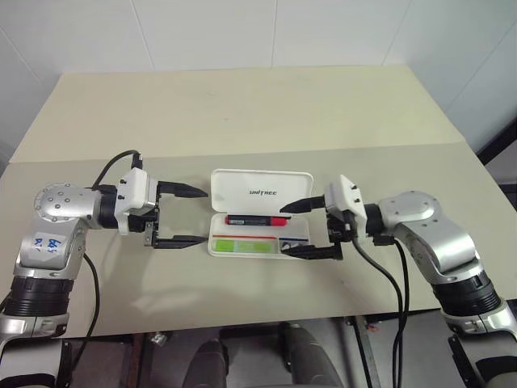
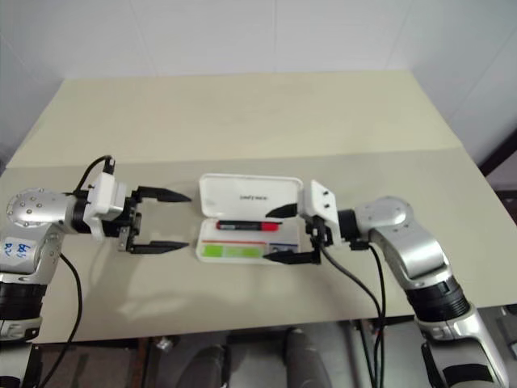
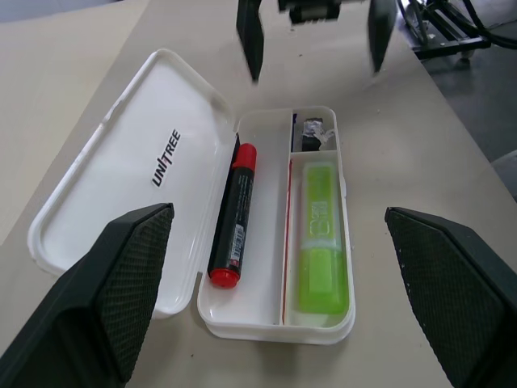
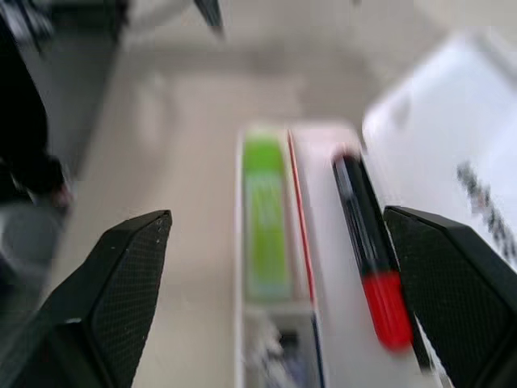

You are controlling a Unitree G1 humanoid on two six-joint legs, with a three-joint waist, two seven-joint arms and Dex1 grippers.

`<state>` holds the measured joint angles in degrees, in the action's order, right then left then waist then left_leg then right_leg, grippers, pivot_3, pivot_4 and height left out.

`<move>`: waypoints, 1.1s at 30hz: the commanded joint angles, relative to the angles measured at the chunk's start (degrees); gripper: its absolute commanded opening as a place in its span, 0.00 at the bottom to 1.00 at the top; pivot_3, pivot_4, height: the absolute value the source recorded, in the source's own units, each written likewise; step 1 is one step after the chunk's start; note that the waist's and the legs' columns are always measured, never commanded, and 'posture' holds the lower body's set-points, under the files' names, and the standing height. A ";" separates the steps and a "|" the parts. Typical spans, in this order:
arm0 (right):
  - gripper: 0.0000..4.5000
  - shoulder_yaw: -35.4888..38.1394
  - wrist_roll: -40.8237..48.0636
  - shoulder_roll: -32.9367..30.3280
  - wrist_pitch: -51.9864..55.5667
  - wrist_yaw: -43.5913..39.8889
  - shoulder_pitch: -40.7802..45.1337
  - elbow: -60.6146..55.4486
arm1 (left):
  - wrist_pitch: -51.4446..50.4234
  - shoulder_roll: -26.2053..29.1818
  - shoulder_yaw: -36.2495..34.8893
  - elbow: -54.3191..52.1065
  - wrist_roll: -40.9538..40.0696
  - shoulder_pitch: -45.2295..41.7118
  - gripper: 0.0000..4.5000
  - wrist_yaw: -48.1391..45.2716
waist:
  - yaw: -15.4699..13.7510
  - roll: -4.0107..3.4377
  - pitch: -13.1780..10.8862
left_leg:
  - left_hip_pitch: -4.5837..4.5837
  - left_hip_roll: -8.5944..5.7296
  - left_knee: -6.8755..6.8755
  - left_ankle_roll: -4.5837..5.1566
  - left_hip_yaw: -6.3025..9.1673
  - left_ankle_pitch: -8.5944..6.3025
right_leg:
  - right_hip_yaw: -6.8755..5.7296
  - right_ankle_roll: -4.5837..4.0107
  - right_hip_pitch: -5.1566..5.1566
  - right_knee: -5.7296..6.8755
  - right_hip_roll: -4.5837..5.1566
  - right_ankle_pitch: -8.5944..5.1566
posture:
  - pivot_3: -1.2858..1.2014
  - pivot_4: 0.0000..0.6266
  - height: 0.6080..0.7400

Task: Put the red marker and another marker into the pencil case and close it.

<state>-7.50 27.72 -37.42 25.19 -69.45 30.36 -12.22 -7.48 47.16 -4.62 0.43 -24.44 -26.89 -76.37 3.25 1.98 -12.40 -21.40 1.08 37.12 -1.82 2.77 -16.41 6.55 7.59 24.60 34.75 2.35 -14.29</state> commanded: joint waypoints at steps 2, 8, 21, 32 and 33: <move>0.99 9.25 5.80 -0.22 -2.47 0.96 -2.04 -3.41 | -1.33 1.90 -3.69 -1.30 -2.84 -0.25 1.00 -0.06 | 0.00 0.00 0.00 | 0.01 0.00 0.00 0.00 0.00 0.00 | 0.00 0.00 0.00 0.01 0.00 0.00 | 0.52 0.24 1.00; 1.00 16.22 7.46 -3.07 -5.67 -0.13 -5.77 -2.56 | -2.16 1.98 -5.79 1.37 -4.52 -0.13 0.80 -0.66 | -0.04 -0.01 0.00 | 0.06 0.00 -0.01 0.00 -0.01 0.00 | 0.00 -0.01 -0.04 0.01 0.00 -0.01 | 0.52 0.24 1.00; 1.00 19.16 8.77 -3.69 -7.14 2.06 -3.08 2.51 | -6.55 -0.29 -5.97 6.43 -6.60 -4.00 0.01 0.64 | 0.04 -0.02 -0.01 | 0.10 0.00 0.00 0.00 -0.03 0.00 | 0.02 -0.02 -0.04 0.07 -0.02 -0.01 | 0.52 0.24 1.00; 1.00 18.94 7.10 -4.99 -7.68 3.29 -3.47 3.11 | -5.18 -5.98 -4.21 20.28 3.98 -15.51 0.01 20.32 | -0.25 -0.02 -0.02 | 0.10 -0.05 0.06 0.00 0.03 0.01 | 0.01 0.04 -0.09 0.11 0.00 0.02 | 0.52 0.24 1.00; 1.00 18.82 7.07 -4.87 -7.68 3.53 -3.59 2.84 | -4.59 -6.49 -3.35 22.40 5.77 -16.28 0.01 22.06 | -0.10 -0.02 -0.02 | 0.10 -0.07 0.06 0.00 0.02 0.01 | 0.02 0.05 -0.09 0.10 0.02 0.02 | 0.52 0.24 1.00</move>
<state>9.83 34.28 -41.90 18.42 -66.45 26.59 -7.55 -13.37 40.96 -8.51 20.85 -21.24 -41.98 -57.01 3.15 1.96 -12.42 -21.31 1.02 37.16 -1.82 2.77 -16.40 6.58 7.64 24.53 34.85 2.36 -14.26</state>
